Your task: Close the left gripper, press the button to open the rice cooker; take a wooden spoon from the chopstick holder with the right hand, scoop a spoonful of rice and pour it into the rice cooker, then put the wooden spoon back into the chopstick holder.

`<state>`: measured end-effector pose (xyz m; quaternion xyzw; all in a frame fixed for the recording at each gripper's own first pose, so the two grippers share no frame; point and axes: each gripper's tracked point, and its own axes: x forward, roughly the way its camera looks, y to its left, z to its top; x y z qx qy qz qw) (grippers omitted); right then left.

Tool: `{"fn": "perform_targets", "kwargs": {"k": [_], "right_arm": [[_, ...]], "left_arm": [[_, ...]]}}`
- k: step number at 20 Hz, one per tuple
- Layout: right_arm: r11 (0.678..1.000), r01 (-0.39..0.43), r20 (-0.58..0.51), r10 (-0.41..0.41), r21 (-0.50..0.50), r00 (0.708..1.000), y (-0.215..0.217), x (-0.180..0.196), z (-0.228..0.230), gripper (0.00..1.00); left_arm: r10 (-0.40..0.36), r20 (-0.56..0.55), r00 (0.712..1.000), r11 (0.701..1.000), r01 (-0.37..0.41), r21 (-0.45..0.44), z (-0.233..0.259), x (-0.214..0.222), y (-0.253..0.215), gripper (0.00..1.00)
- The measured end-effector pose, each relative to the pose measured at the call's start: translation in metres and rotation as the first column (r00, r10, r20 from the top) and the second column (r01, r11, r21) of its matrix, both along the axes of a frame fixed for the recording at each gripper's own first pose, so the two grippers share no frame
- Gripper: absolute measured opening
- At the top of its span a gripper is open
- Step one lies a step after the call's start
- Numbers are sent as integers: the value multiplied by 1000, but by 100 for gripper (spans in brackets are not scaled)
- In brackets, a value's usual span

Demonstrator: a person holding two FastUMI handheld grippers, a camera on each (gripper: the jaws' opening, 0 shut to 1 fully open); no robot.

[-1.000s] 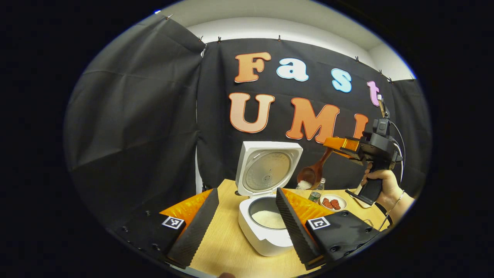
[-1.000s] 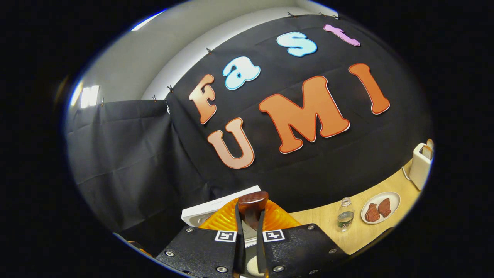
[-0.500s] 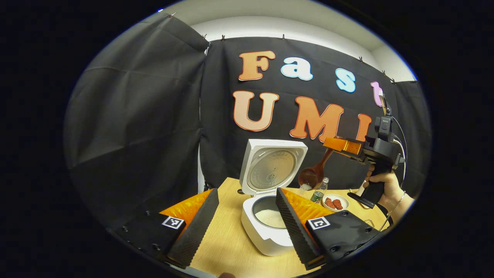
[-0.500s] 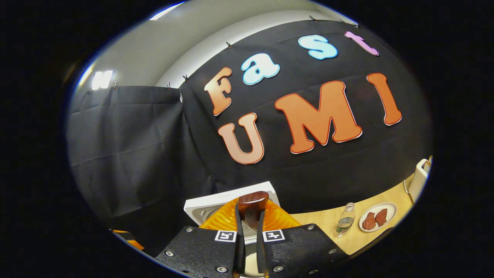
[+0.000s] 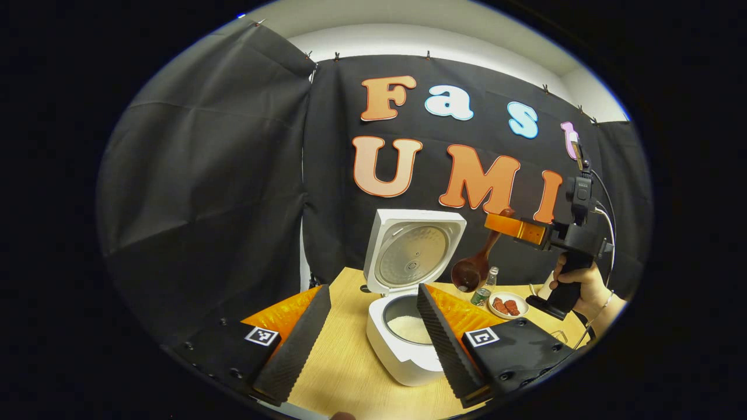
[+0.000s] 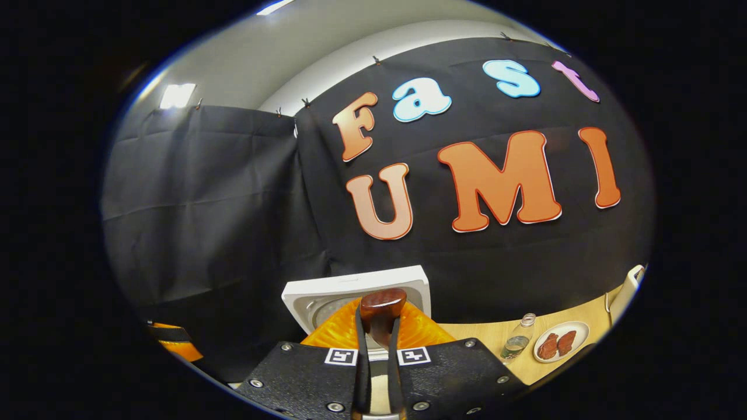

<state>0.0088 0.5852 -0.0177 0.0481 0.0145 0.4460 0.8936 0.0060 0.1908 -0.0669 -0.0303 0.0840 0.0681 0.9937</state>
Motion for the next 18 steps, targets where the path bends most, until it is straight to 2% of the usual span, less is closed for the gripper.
{"fn": "perform_targets", "kwargs": {"k": [4, 8, 12, 18], "right_arm": [[998, -29, 41, 31, -47, 999, 1, -5, -5, 11], [998, -22, 36, 24, -64, 999, -11, -11, -15, 11], [999, 11, 6, -11, -50, 1000, -35, 0, -16, 11], [993, 110, -25, -111, -43, 993, -104, 19, -21, 11]], "left_arm": [[-5, -3, 1000, 1000, 5, 4, -1, 0, -1, 100], [-6, -2, 1000, 1000, 6, -12, 0, 0, -2, 100], [1, -1, 1000, 1000, -1, -12, 1, -1, -2, 100], [2, 4, 1000, 1000, -2, -7, 6, 6, -6, 100]]}}
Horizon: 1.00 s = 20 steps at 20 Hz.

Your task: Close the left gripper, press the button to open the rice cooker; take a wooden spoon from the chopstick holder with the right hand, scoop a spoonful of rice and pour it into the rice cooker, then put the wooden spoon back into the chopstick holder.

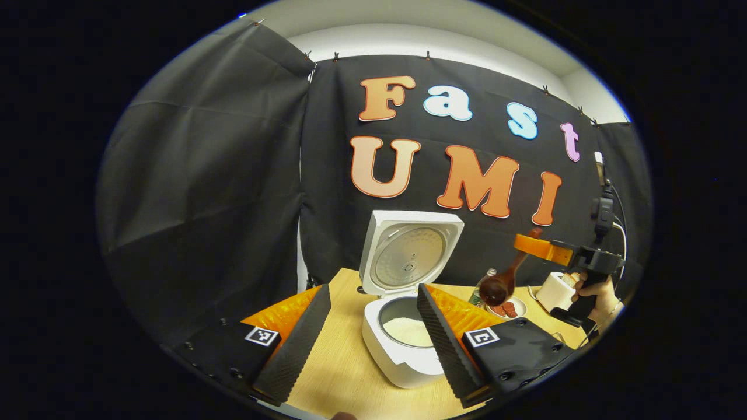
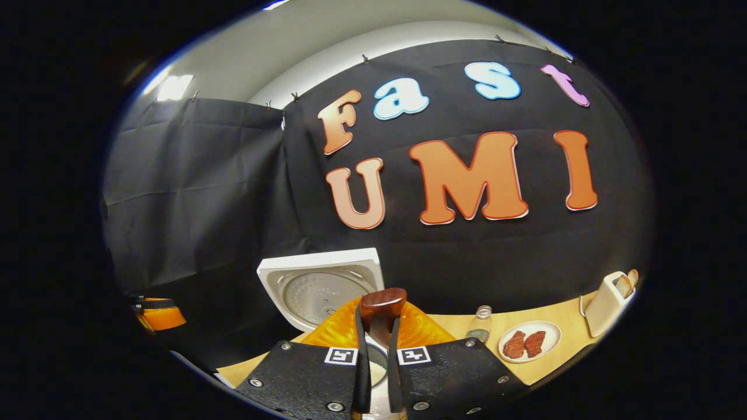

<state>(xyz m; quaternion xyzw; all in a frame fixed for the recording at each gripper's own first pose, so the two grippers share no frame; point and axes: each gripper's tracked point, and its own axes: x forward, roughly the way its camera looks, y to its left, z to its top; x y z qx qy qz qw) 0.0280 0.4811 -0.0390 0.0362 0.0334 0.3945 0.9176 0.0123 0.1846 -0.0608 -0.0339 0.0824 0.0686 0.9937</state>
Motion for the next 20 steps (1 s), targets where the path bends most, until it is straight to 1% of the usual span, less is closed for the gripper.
{"fn": "perform_targets", "kwargs": {"k": [3, 4, 5, 10, 17, 18, 19, 20], "right_arm": [[998, 69, -13, -69, 6, 998, -45, 11, -2, 11], [995, 95, -19, -95, 6, 995, -59, 25, 6, 15], [993, 119, -24, -119, 5, 993, -74, 28, 3, 11], [974, 227, -61, -226, 7, 972, -147, 38, -12, 11], [933, 361, -130, -358, -2, 925, -236, 36, -52, 11], [926, 378, -146, -374, -2, 916, -246, 35, -59, 15], [919, 393, -164, -388, -2, 907, -255, 34, -67, 11], [913, 408, -182, -402, -5, 898, -264, 34, -76, 11]], "left_arm": [[5, 6, 1000, 1000, -5, 2, 3, 5, -1, 100], [8, 9, 1000, 1000, -8, 1, 3, 6, -1, 100], [7, 12, 1000, 1000, -7, -3, 5, 8, -2, 100], [-15, 22, 1000, 1000, 15, -2, 10, 17, -18, 100], [-45, 24, 999, 999, 45, 3, 13, 29, -40, 100], [-43, 25, 999, 999, 43, 5, 15, 31, -40, 100], [-44, 25, 999, 999, 44, 5, 16, 33, -42, 100], [-45, 26, 999, 999, 45, 5, 17, 34, -43, 100]]}}
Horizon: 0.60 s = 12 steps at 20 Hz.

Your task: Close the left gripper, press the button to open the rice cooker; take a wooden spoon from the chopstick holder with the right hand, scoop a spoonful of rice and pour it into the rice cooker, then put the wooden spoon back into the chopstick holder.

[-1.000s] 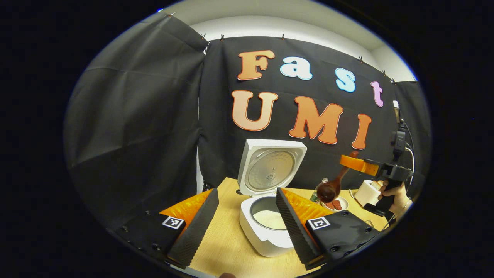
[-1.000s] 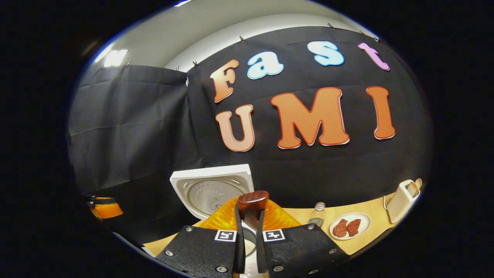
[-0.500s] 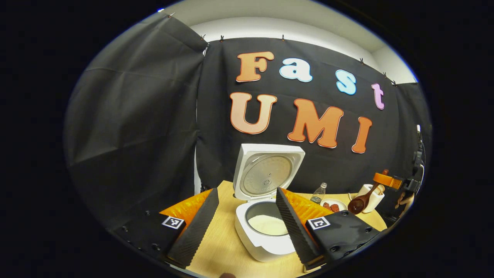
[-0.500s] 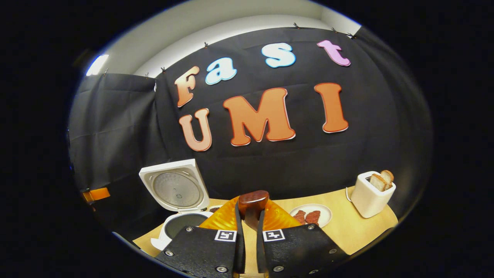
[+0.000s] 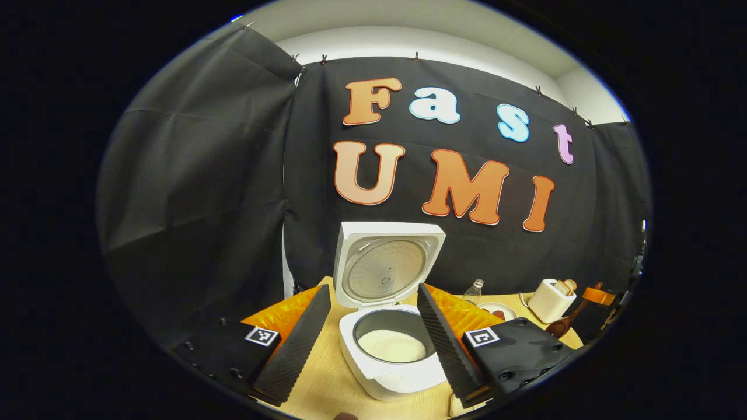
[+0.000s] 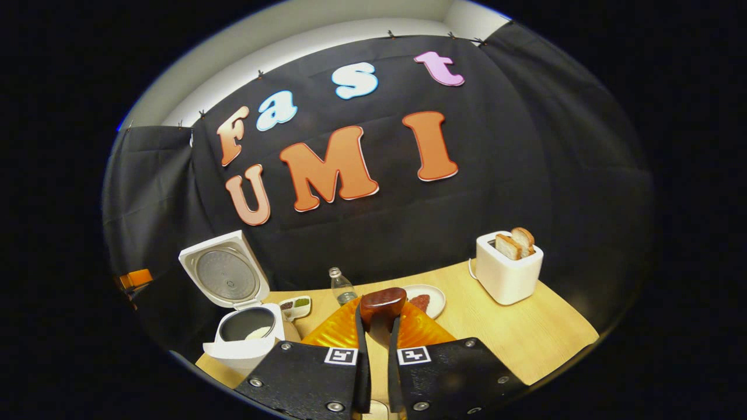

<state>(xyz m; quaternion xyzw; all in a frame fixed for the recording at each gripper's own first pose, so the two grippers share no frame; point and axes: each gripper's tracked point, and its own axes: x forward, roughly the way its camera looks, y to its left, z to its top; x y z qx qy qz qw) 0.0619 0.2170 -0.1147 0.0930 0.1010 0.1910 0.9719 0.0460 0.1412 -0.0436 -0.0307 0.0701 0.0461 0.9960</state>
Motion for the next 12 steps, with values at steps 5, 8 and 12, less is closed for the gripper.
{"fn": "perform_targets", "kwargs": {"k": [5, 8, 12], "right_arm": [[999, 52, -75, -52, 0, 996, -30, -8, -47, 11], [998, 63, -119, -63, -3, 991, -38, -3, -71, 11], [997, 67, -200, -58, 37, 978, -38, 3, -106, 11]], "left_arm": [[2, 6, 1000, 1000, -2, 7, 5, 2, -7, 100], [6, 20, 1000, 1000, -6, 12, 12, -1, -16, 100], [27, 17, 999, 999, -27, 32, 12, -3, -18, 100]]}}
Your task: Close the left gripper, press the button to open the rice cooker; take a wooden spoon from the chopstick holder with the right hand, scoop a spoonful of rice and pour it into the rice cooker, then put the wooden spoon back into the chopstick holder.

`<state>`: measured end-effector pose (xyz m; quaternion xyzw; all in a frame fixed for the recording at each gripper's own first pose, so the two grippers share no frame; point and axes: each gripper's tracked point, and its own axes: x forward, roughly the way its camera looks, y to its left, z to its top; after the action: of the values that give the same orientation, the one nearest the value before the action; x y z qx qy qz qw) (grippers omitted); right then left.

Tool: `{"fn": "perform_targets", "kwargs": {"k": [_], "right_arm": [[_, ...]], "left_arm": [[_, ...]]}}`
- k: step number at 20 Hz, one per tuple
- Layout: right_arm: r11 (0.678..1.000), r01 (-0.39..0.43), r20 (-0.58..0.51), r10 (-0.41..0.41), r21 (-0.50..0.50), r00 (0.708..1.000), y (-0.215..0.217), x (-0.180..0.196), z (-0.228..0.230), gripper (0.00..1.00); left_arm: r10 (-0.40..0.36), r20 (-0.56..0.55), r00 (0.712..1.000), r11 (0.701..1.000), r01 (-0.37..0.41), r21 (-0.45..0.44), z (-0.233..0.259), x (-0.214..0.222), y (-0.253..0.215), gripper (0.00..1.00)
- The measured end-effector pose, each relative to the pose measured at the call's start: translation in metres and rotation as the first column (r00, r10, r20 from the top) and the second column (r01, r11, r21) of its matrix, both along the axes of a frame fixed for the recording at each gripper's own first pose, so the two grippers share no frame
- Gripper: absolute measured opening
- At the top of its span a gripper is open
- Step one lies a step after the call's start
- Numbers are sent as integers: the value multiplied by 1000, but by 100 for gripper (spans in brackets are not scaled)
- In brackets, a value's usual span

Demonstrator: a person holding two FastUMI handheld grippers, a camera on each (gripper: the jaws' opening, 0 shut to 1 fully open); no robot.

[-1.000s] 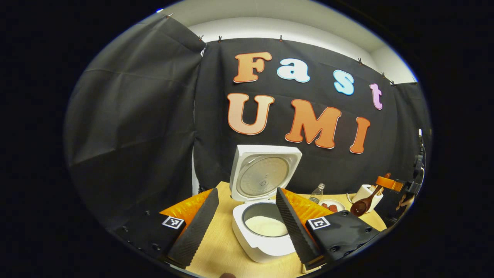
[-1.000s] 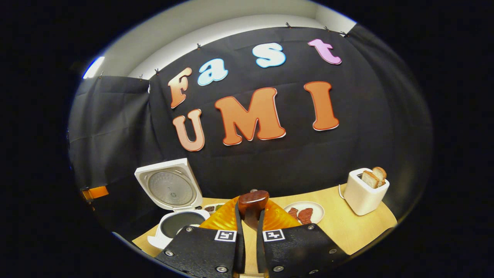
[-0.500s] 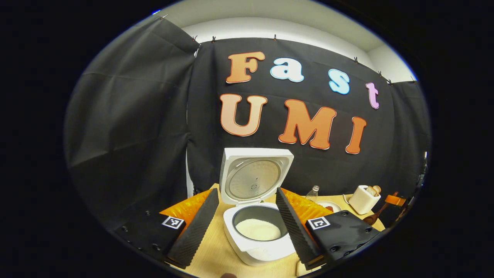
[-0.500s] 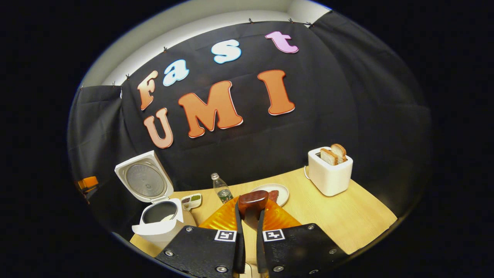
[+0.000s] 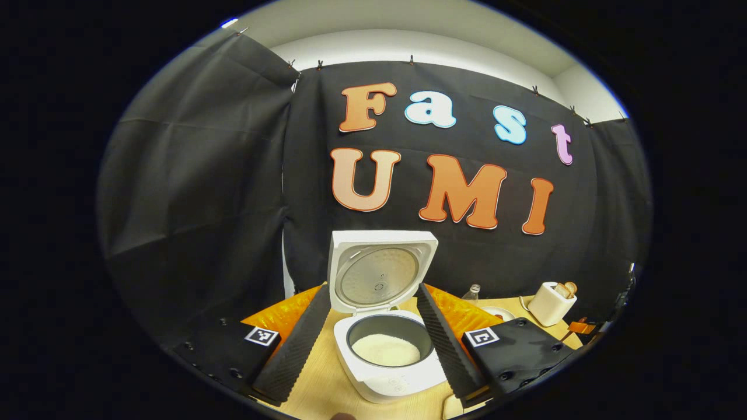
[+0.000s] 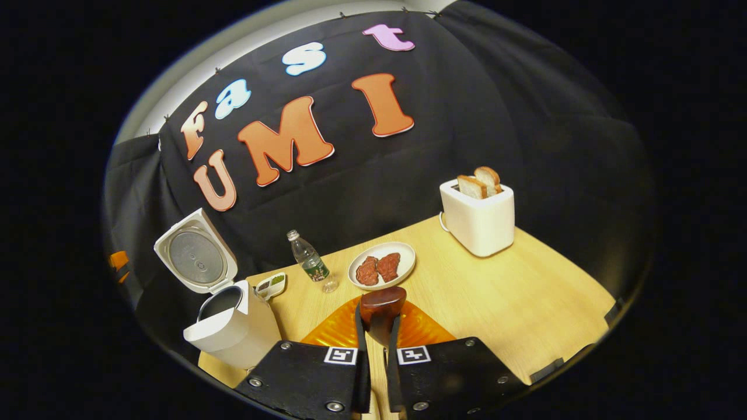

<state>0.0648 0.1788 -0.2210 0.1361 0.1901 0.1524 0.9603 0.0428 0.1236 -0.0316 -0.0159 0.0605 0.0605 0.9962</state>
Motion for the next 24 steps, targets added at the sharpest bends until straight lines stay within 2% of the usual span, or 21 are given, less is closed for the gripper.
{"fn": "perform_targets", "kwargs": {"k": [4, 6, 8, 10, 11, 12, 13, 14, 15, 17, 24], "right_arm": [[998, 24, -63, -20, 53, 998, -8, 3, -23, 11], [995, 47, -62, -41, 90, 997, -13, 9, -20, 11], [990, 60, -83, -49, 126, 995, -21, 9, -22, 16], [985, 111, -124, -95, 131, 988, -36, 9, -27, 24], [982, 135, -134, -117, 133, 984, -42, 9, -29, 35], [979, 147, -149, -126, 139, 981, -44, 6, -29, 35], [977, 153, -160, -130, 148, 979, -47, 4, -28, 61], [977, 159, -163, -135, 144, 977, -49, 1, -29, 69], [979, 166, -161, -146, 119, 976, -54, 0, -30, 84], [984, 173, -143, -164, 52, 976, -64, -2, -32, 95], [978, 209, -103, -209, -11, 972, -84, -12, -16, 94]], "left_arm": [[-3, -5, 1000, 999, 3, -32, 1, 3, -1, 100], [4, -2, 1000, 999, -4, -32, 5, 9, 1, 100], [20, 6, 1000, 1000, -20, 0, 13, 20, 4, 100], [31, 24, 999, 999, -32, 37, 24, 36, 3, 100], [25, 30, 999, 999, -27, 47, 30, 45, 0, 100], [17, 34, 999, 999, -18, 50, 33, 54, -6, 100], [5, 38, 999, 999, -7, 50, 36, 63, -12, 100], [-4, 41, 999, 999, 2, 49, 41, 73, -17, 100], [-8, 47, 999, 999, 5, 52, 46, 82, -21, 100], [-15, 64, 998, 998, 11, 56, 57, 99, -27, 100], [-40, 73, 996, 997, 36, 64, 79, 159, -37, 100]]}}
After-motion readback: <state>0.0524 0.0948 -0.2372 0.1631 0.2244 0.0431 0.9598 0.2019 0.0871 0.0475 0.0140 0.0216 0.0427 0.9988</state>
